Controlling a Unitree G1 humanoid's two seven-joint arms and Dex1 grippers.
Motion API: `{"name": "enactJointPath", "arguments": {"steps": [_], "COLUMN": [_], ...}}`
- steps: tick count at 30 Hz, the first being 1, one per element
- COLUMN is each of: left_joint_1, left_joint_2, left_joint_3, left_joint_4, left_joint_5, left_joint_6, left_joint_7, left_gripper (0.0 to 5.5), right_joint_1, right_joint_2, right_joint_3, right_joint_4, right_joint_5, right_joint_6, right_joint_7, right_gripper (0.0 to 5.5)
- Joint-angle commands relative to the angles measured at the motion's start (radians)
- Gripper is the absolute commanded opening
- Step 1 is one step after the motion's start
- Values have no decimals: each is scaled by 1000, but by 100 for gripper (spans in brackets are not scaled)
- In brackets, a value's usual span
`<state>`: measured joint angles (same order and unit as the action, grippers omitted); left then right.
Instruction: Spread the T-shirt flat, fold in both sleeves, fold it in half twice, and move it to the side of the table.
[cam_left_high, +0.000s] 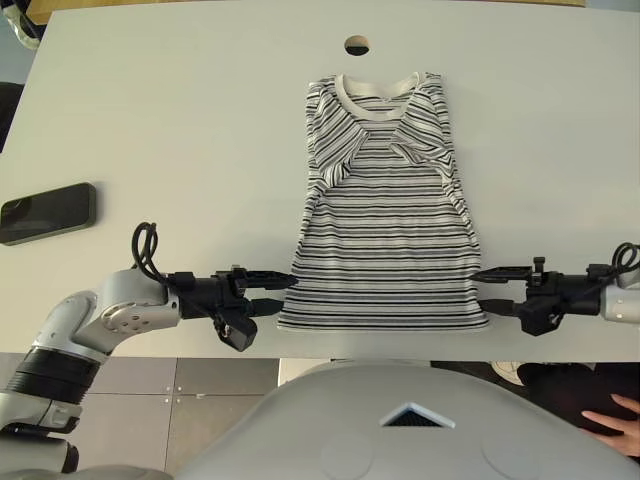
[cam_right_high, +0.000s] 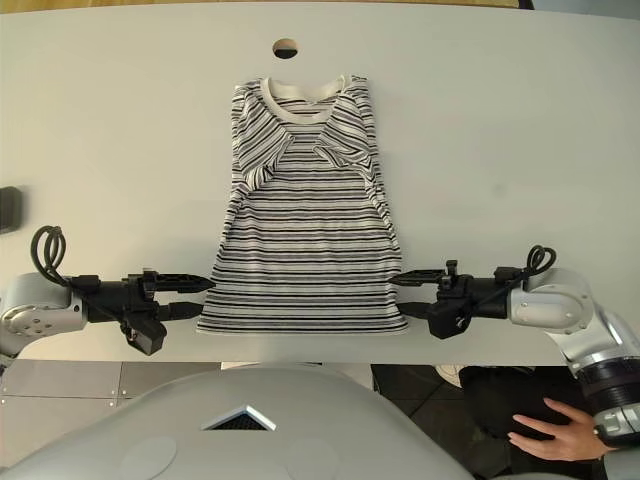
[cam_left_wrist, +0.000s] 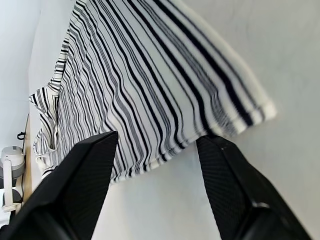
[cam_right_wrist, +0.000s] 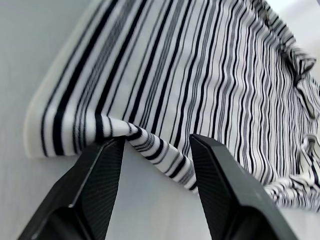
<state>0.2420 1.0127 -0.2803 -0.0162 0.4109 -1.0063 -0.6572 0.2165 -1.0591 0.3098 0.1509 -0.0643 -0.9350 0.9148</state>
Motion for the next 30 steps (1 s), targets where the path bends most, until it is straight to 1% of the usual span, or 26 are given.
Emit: {"name": "enactJointPath", "arguments": {"steps": [1, 4, 5, 8, 9, 12, 16, 23, 25, 26, 28, 30], "left_joint_1": [22, 12, 9, -11, -16, -32, -59, -97, -104, -105, -57, -31], "left_joint_2": [26, 21, 19, 12, 10, -5, -20, -23, -23, -20, 41, 109], "left_joint_3": [-51, -68, -73, -91, -95, -112, -132, -160, -171, -179, -218, -219], "left_joint_4": [10, 26, 30, 47, 51, 69, 95, 119, 123, 117, 11, -101], "left_joint_5": [19, 16, 18, 22, 24, 38, 42, 16, -8, -47, -367, -685], "left_joint_6": [55, 64, 63, 58, 57, 54, 51, 53, 63, 81, 320, 582], "left_joint_7": [-61, -58, -57, -55, -52, -44, -41, -54, -64, -83, -251, -415], "left_gripper": [262, 222, 195, 155, 131, 87, 12, 12, 12, 12, 12, 12], "right_joint_1": [56, 62, 64, 64, 61, 46, 36, 27, 36, 47, 82, 102], "right_joint_2": [8, -1, -5, -14, -16, -13, -3, 4, -3, -13, -77, -137], "right_joint_3": [78, 89, 91, 92, 93, 101, 108, 124, 127, 127, 112, 69], "right_joint_4": [19, 9, 6, -2, -2, 8, 23, 23, 9, -9, -114, -217], "right_joint_5": [-113, -91, -82, -54, -51, -47, -48, -8, 36, 70, 289, 525], "right_joint_6": [52, 63, 67, 80, 82, 85, 89, 110, 133, 159, 331, 497], "right_joint_7": [38, 43, 45, 52, 53, 56, 54, 67, 83, 96, 181, 273], "right_gripper": [246, 246, 221, 172, 144, 93, 11, 11, 11, 11, 11, 11]}}
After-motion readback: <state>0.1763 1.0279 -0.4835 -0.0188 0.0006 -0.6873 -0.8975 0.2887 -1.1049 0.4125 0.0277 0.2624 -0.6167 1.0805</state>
